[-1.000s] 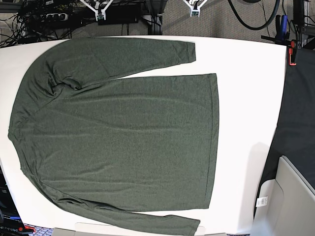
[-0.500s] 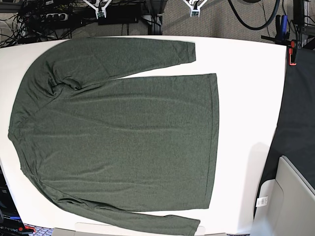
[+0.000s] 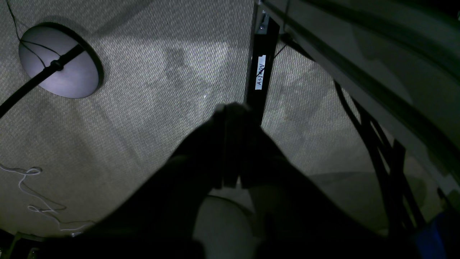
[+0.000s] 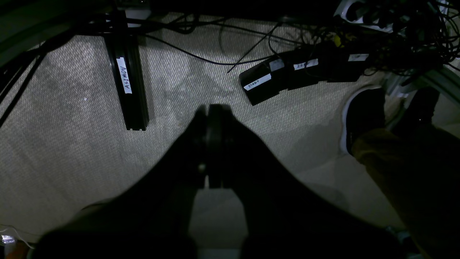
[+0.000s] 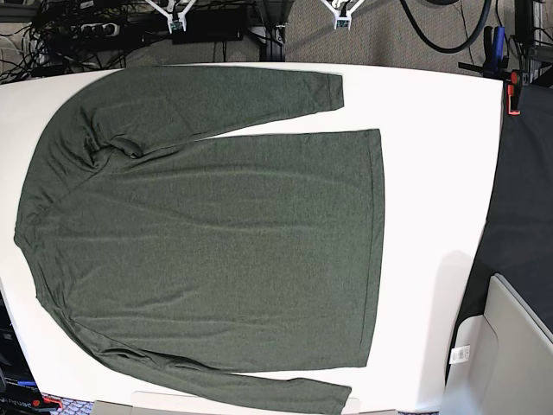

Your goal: Fold the T-shirt properly

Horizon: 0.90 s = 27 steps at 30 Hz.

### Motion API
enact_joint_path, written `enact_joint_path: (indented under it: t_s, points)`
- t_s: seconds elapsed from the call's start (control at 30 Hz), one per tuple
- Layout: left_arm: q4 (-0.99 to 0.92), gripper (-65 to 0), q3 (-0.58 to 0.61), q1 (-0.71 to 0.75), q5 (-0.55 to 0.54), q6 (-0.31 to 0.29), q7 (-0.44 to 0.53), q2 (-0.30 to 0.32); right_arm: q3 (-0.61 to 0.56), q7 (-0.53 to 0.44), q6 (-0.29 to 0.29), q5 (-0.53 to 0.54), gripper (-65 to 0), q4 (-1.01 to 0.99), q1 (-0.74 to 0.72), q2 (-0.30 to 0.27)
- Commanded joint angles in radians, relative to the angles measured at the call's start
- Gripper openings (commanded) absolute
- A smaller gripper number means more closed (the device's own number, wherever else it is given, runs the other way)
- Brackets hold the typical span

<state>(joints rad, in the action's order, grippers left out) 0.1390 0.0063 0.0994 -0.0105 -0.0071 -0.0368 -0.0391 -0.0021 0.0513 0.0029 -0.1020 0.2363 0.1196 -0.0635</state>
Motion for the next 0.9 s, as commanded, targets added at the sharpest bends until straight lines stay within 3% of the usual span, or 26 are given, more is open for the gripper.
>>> enact_joint_path:
  t_s: [0.0, 0.13, 0.43, 0.87]
  points:
    - [0.000, -65.0, 0.001, 0.027, 0.008, -0.001, -0.002, -0.003, 0.000, -0.001, -0.001, 0.000, -64.9, 0.002, 0.018, -0.009]
    - [0.089, -65.0, 0.004, 0.078, 0.011, -0.001, -0.004, 0.011, 0.000, -0.003, -0.001, 0.000, -64.9, 0.007, 0.039, -0.026]
    - [0.347, -65.0, 0.005, 0.273, 0.010, -0.001, -0.005, 0.040, 0.001, 0.006, -0.002, 0.000, -64.9, 0.263, 0.220, -0.065]
    - [0.785, -65.0, -0.001, 0.541, 0.010, -0.001, -0.015, 0.057, 0.007, 0.008, -0.005, 0.003, -64.9, 0.782, 0.527, -0.114]
